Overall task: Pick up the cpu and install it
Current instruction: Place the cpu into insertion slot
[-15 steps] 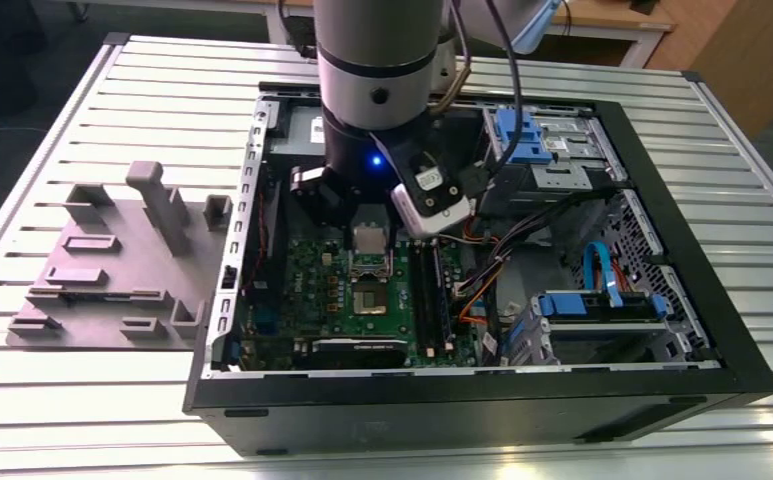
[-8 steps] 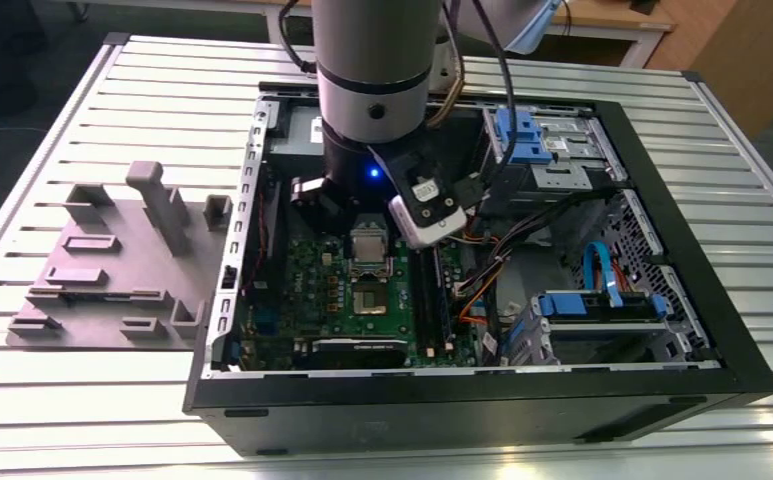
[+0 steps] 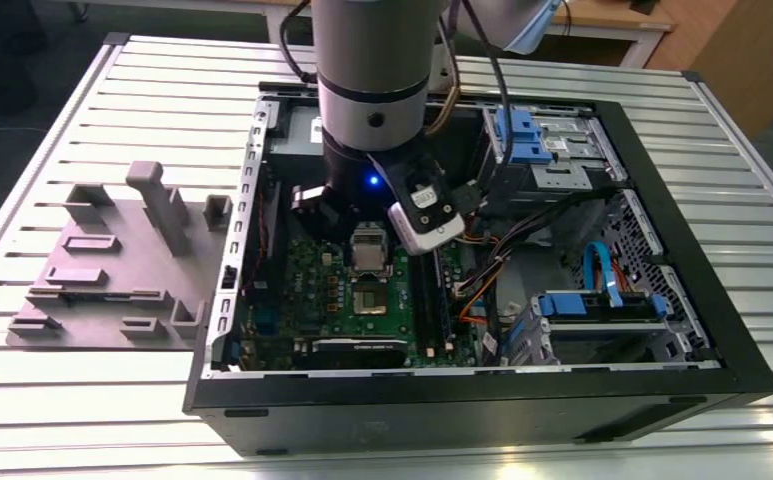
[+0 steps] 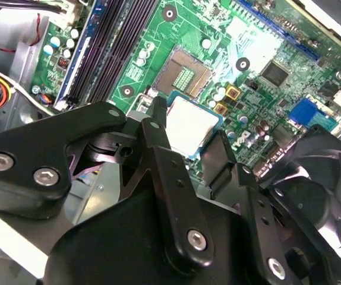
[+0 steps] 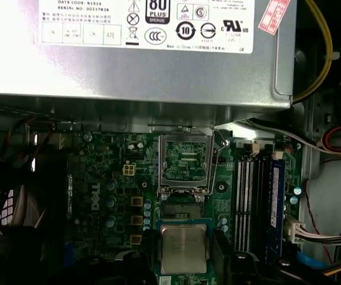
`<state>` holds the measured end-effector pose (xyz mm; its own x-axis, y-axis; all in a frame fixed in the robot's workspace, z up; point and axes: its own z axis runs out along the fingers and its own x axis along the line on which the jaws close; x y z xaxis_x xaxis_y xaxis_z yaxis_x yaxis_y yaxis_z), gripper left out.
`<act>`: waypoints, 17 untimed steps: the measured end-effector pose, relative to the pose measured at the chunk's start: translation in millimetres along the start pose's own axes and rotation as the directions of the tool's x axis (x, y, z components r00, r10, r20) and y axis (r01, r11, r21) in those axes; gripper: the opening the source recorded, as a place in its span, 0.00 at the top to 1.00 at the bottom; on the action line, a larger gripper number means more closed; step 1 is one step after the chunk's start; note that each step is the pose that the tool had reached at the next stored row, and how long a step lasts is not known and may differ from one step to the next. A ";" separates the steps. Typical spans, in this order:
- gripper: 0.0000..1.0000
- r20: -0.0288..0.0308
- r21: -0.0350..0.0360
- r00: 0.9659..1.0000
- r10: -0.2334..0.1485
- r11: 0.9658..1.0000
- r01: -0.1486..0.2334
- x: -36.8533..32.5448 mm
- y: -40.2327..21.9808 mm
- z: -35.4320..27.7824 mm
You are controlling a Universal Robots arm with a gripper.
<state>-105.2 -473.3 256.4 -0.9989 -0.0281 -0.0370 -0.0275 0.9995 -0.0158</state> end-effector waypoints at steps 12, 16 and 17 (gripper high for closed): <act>0.53 0.000 0.017 1.000 0.003 1.000 -0.003 0.6 -7.8 9.9; 0.53 0.002 0.017 1.000 0.011 1.000 -0.011 0.9 -10.4 14.8; 0.53 0.002 0.017 1.000 0.015 1.000 -0.015 1.0 -10.6 15.9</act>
<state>-105.3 -484.1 240.6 -0.9992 -0.0132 -0.0388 -0.0119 0.9994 -0.0323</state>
